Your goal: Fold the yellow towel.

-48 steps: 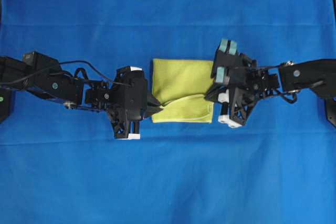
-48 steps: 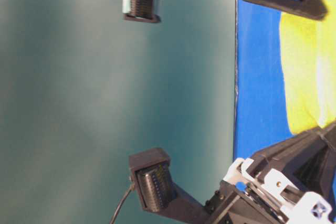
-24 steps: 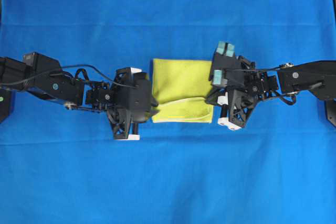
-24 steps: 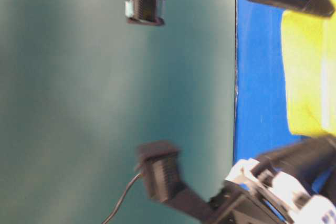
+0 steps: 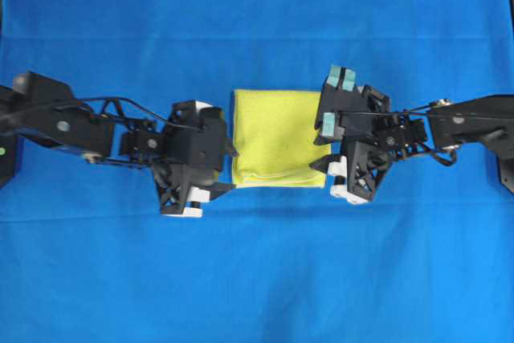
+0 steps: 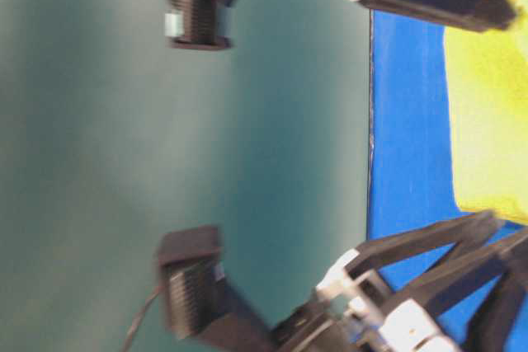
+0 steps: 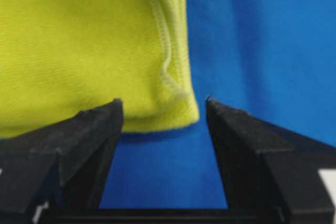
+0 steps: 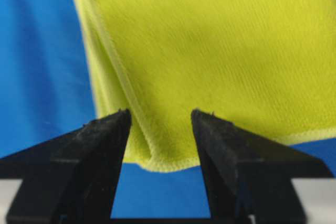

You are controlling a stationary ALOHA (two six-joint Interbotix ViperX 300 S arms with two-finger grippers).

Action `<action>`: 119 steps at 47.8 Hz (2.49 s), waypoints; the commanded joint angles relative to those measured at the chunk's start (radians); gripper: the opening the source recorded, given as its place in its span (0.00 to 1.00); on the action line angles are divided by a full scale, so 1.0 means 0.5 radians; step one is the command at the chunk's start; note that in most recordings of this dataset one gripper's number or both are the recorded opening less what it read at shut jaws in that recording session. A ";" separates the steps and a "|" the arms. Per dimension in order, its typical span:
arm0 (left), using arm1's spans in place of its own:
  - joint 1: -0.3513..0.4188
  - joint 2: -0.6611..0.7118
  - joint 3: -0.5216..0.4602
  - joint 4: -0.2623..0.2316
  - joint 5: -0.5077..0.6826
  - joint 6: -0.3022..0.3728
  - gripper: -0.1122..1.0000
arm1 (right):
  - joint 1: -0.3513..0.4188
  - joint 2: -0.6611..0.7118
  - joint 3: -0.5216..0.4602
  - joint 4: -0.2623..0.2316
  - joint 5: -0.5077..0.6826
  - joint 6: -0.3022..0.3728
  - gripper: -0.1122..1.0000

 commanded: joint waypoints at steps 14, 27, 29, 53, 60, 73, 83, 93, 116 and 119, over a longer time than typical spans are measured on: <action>-0.003 -0.733 0.249 -0.003 0.037 0.003 0.65 | 0.077 -0.598 0.012 -0.067 0.224 -0.037 0.59; 0.015 -1.203 0.565 -0.003 -0.061 0.000 0.65 | 0.028 -1.249 0.301 -0.209 0.209 -0.037 0.59; 0.015 -1.273 0.604 -0.003 -0.061 0.000 0.65 | 0.015 -1.350 0.341 -0.224 0.212 -0.037 0.59; 0.089 -2.181 1.172 -0.003 0.025 -0.025 0.64 | -0.092 -2.086 0.948 -0.273 0.052 -0.031 0.59; 0.086 -2.307 1.261 -0.003 0.046 -0.034 0.64 | -0.126 -2.080 1.040 -0.273 -0.061 -0.031 0.59; 0.086 -2.332 1.292 -0.006 0.046 -0.040 0.64 | -0.132 -2.065 1.049 -0.270 -0.107 -0.018 0.59; 0.086 -2.335 1.292 -0.006 0.046 -0.040 0.64 | -0.132 -2.065 1.046 -0.270 -0.107 -0.018 0.59; 0.086 -2.332 1.289 -0.006 0.046 -0.040 0.64 | -0.132 -2.065 1.049 -0.270 -0.107 -0.018 0.59; 0.089 -2.335 1.289 -0.006 0.046 -0.040 0.64 | -0.132 -2.062 1.046 -0.270 -0.104 -0.018 0.59; 0.086 -2.335 1.289 -0.006 0.046 -0.040 0.64 | -0.132 -2.062 1.046 -0.273 -0.104 -0.018 0.59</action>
